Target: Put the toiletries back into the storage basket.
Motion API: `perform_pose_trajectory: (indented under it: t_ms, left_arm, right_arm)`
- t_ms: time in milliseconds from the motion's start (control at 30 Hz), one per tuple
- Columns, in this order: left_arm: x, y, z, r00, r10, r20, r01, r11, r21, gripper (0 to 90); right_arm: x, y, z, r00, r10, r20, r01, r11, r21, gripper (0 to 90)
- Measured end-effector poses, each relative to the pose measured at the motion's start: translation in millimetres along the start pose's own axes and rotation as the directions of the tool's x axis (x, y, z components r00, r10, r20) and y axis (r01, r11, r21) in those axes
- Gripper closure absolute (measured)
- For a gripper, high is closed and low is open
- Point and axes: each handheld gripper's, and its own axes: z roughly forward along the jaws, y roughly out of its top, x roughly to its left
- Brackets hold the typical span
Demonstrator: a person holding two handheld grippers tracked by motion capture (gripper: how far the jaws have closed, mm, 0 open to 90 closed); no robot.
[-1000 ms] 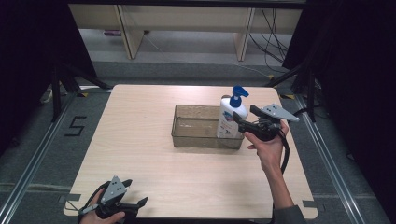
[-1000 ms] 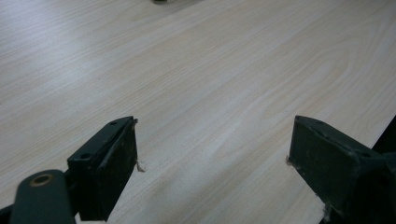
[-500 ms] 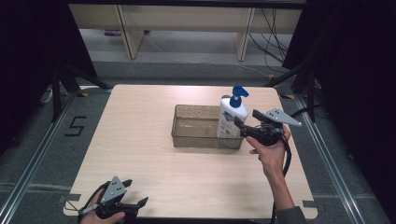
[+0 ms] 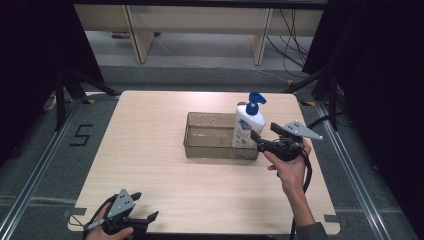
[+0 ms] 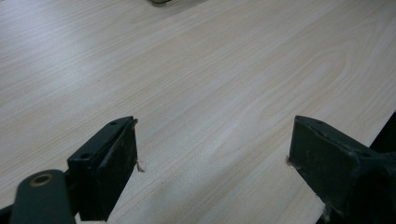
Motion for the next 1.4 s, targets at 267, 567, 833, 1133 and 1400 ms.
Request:
perform_pose_trajectory:
  t_ms: [267,567,833,1133,1400]
  left_arm:
    - [0.1,0.0,-0.9,1.0000,-0.001,0.000,0.001,1.0000,-0.006,14.8]
    - [-0.5,-0.5,-1.5,0.9999,-0.012,-0.008,0.012,0.9999,-0.005,14.8]
    - [0.5,-0.5,-1.5,1.0000,-0.008,-0.004,0.008,1.0000,0.005,14.8]
    - [1.1,-0.5,-1.8,1.0000,0.002,-0.004,-0.002,0.9999,0.012,14.8]
    - [-0.1,-0.7,-0.7,0.9999,-0.013,-0.004,0.013,0.9999,-0.004,14.8]
  right_arm:
    - [1.1,-5.2,-1.4,0.9999,-0.010,-0.007,0.010,1.000,0.008,18.1]
    - [1.8,-10.4,-5.2,1.0000,0.001,-0.007,-0.001,1.000,0.007,17.7]
    - [3.1,-16.2,-8.6,0.9998,0.018,-0.012,-0.018,0.999,0.034,17.7]
    - [4.2,-16.9,-14.5,0.9998,0.014,-0.016,-0.014,0.999,0.029,17.7]
    - [8.3,-20.0,-15.2,0.9994,0.019,-0.028,-0.018,0.999,0.035,17.7]
